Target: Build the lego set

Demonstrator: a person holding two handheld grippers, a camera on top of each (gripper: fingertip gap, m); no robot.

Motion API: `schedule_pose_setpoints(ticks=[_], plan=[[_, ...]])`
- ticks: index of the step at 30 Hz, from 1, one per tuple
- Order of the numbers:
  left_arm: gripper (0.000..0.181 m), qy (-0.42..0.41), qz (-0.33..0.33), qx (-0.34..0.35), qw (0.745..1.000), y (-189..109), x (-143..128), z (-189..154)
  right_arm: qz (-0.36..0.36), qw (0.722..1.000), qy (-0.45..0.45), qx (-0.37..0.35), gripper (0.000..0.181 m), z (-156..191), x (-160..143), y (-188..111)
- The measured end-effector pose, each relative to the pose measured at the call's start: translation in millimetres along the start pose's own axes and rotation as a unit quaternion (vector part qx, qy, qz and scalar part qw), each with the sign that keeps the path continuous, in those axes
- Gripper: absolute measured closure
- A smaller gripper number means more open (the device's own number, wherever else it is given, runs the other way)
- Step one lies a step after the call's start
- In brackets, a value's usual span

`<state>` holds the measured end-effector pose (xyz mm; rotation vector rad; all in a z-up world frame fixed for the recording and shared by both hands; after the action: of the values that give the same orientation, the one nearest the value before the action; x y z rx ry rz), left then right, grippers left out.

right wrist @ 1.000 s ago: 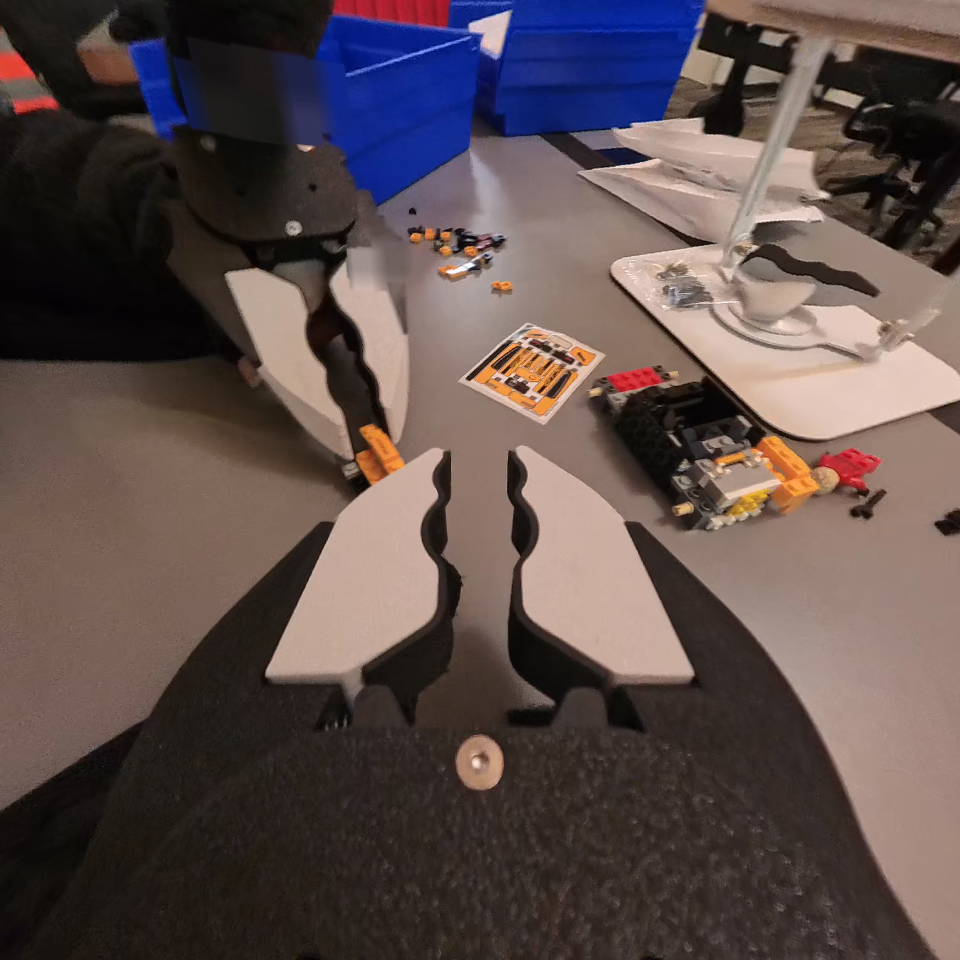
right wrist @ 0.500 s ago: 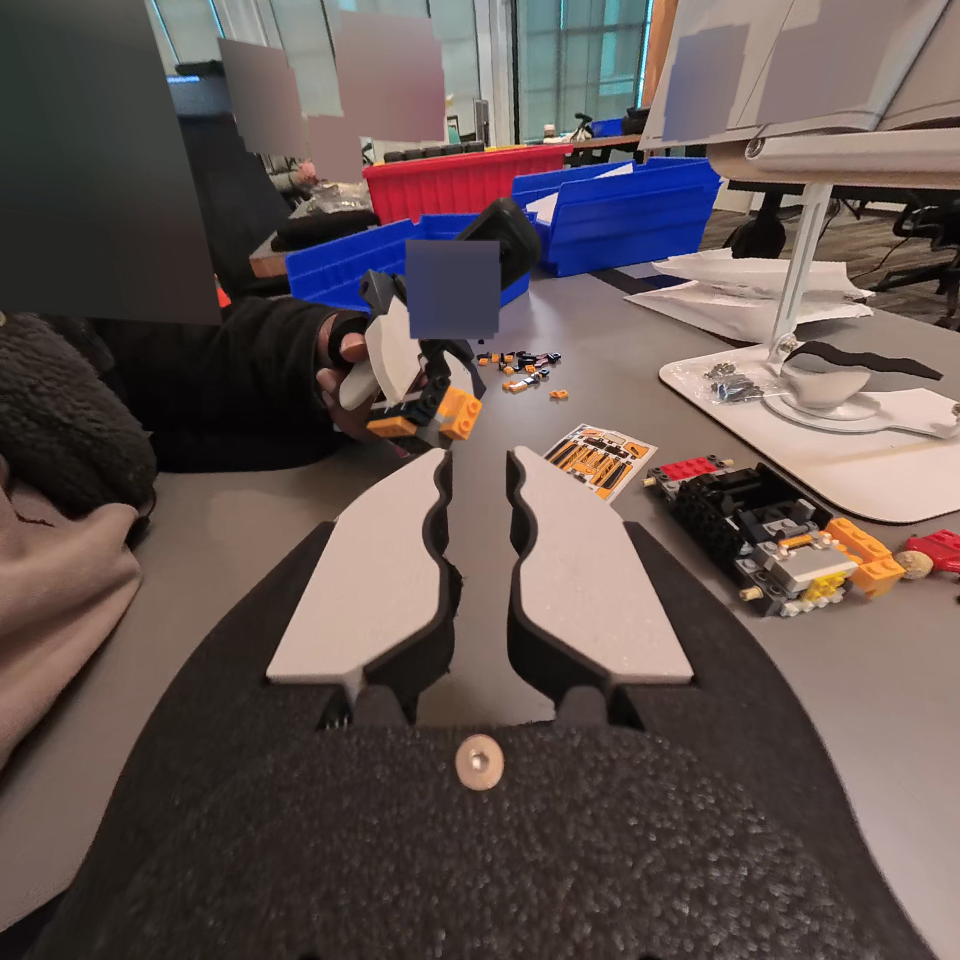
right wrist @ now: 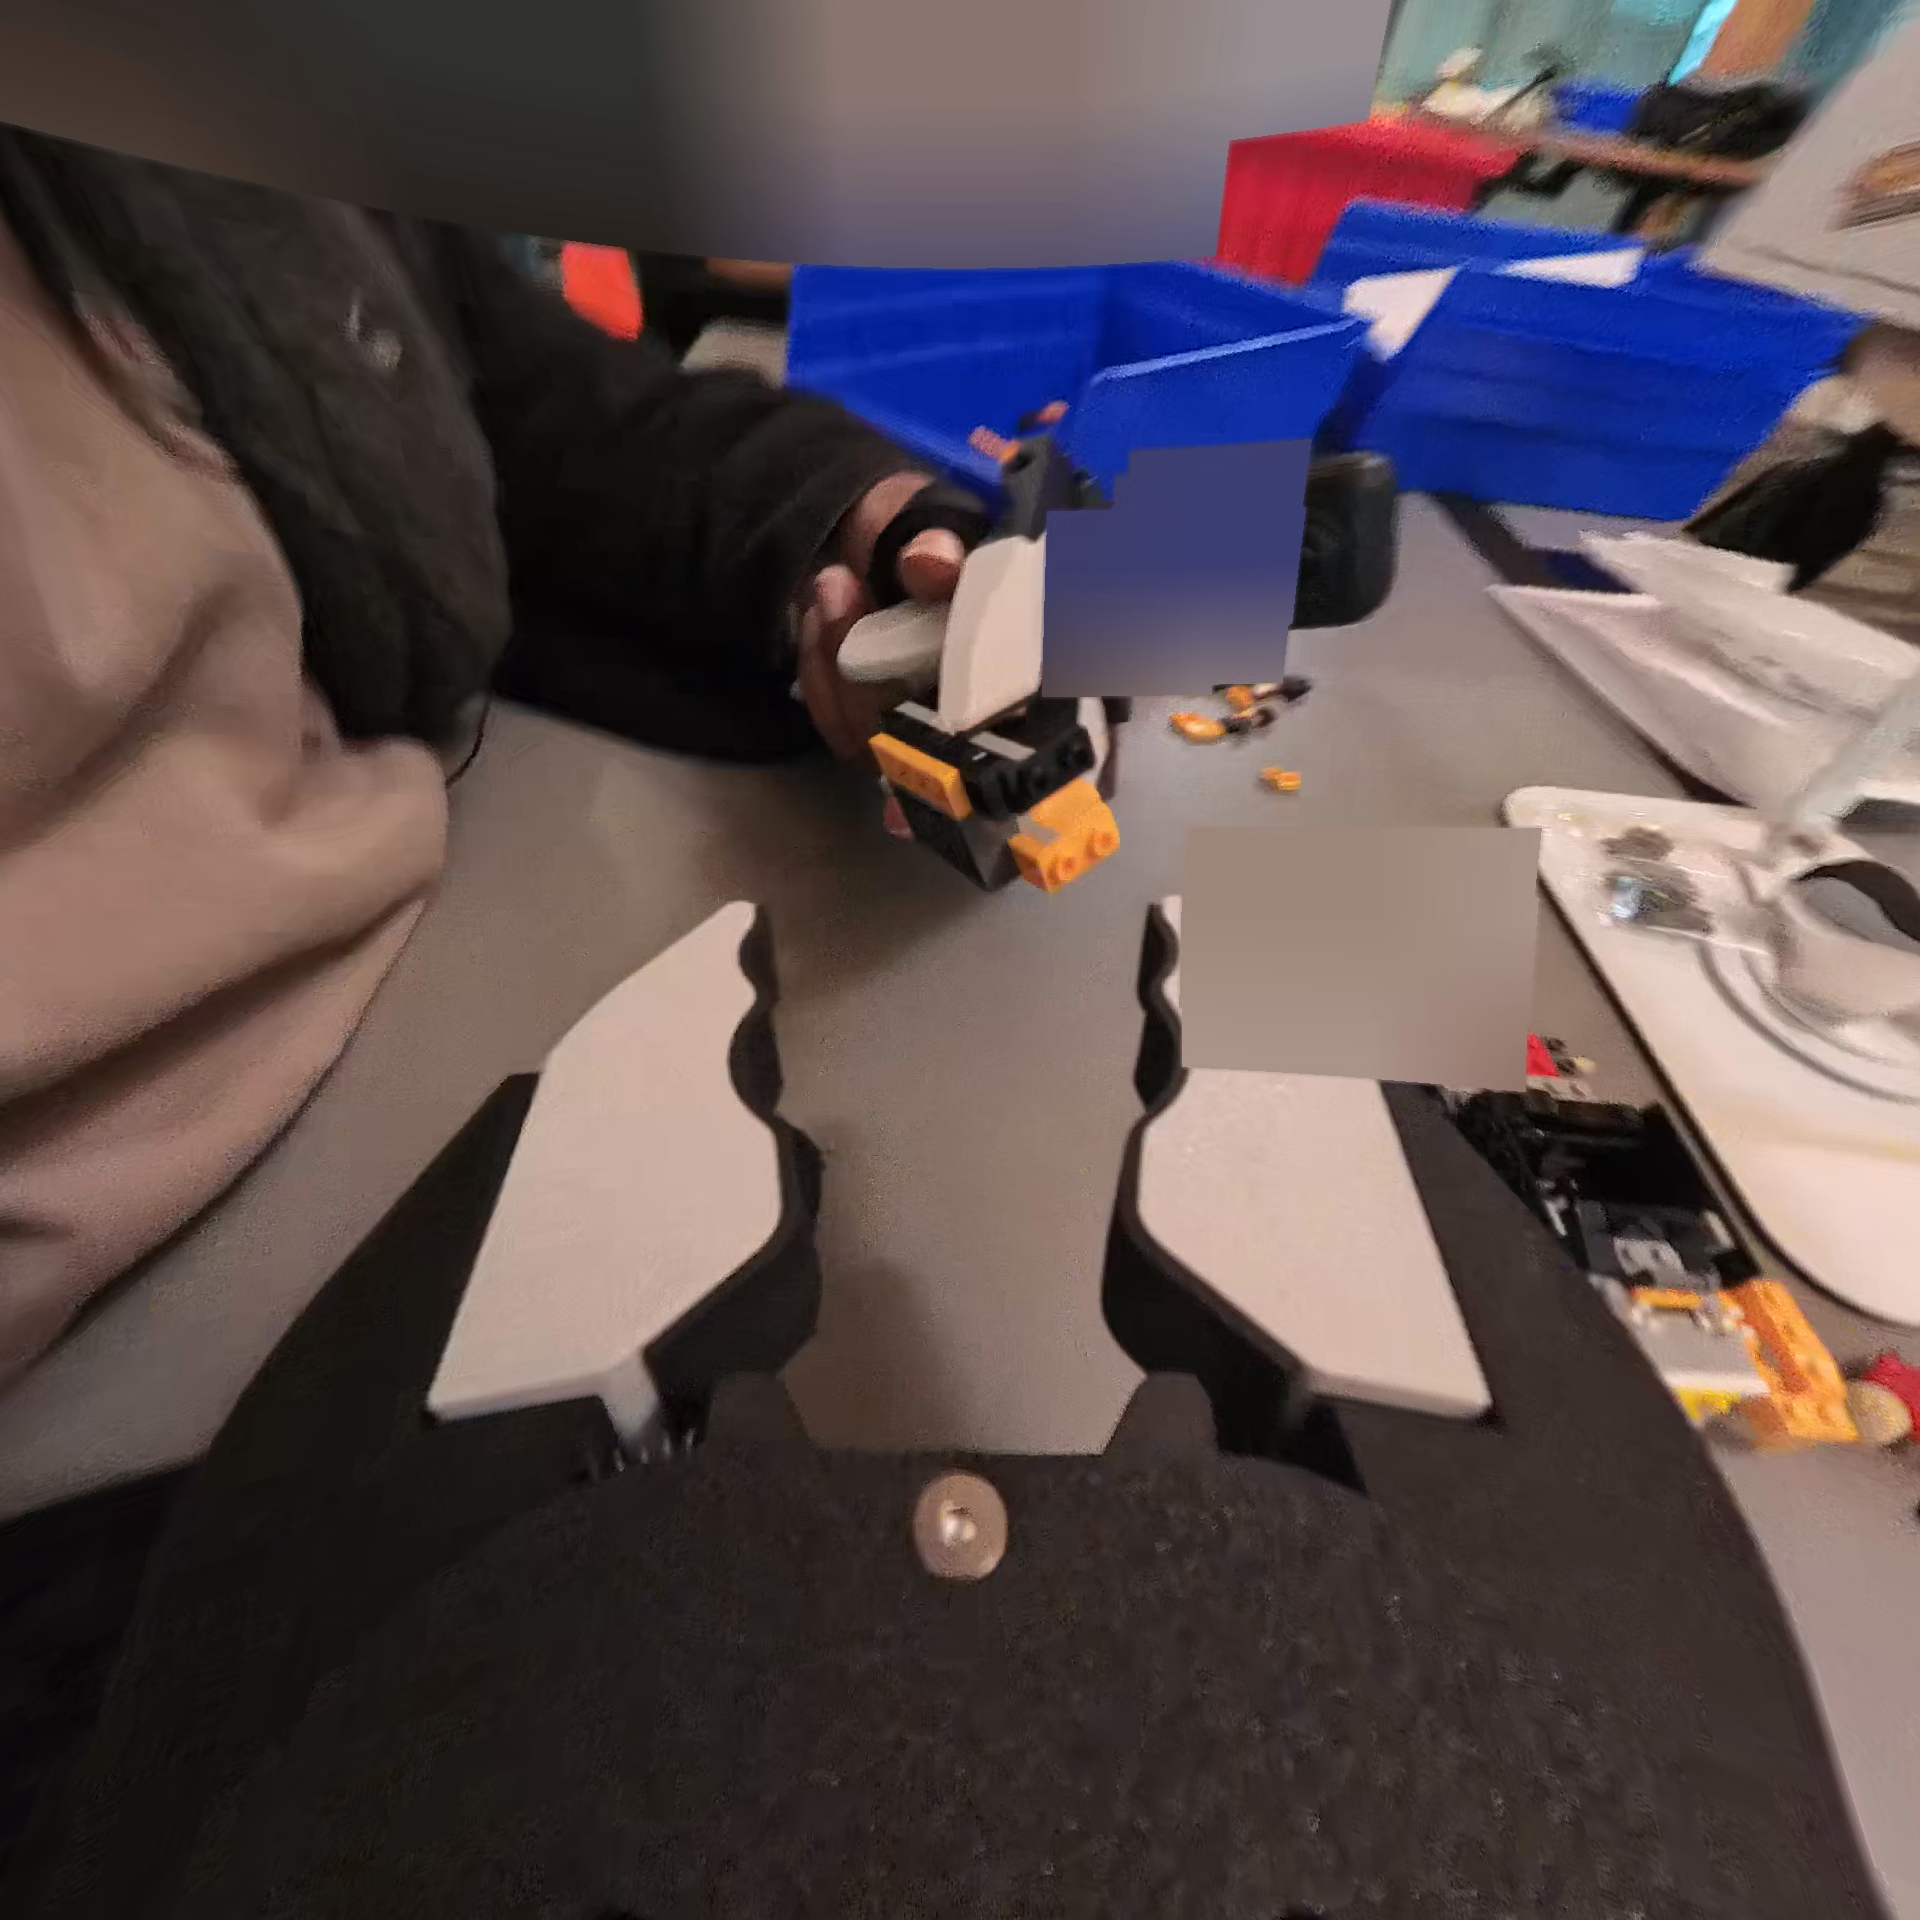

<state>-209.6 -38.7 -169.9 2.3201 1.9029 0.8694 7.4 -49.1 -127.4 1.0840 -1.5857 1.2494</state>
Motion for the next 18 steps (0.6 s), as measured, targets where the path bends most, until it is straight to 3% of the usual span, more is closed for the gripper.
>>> schedule_pose_setpoints(ticks=[1, 4, 7, 13, 18], plan=[[0.164, -0.005, 0.009, -0.001, 1.0, 2, -2, 1, 0.018, 0.999, -0.021, 0.02, 0.108, 1, 3, 4], [0.164, -0.02, 0.03, -0.011, 0.999, 7, -6, 4, 0.026, 0.995, -0.054, 0.081, 0.102, 4, 10, 16], [0.164, -0.028, 0.045, -0.016, 0.998, 11, -9, 6, 0.017, 0.99, -0.069, 0.118, 0.115, 6, 8, 23], [0.165, -0.037, 0.056, -0.023, 0.997, 13, -12, 8, -0.013, 0.988, -0.112, 0.104, 0.147, 9, 8, 19], [0.17, -0.042, 0.037, -0.029, 0.998, 11, -10, 9, -0.013, 0.982, -0.176, 0.073, 0.148, 12, 9, 17]])
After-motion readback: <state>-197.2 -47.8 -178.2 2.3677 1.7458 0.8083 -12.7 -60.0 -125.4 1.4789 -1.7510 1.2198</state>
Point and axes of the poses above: each gripper's, where its closed fingertips meet, y out along the fingers, x out of its top, z = x × y across the jaws, the point moved 10 cm from there along -y, back along the fingers, and after that the axes turned 11 degrees about -x, right-handed, at the moved point
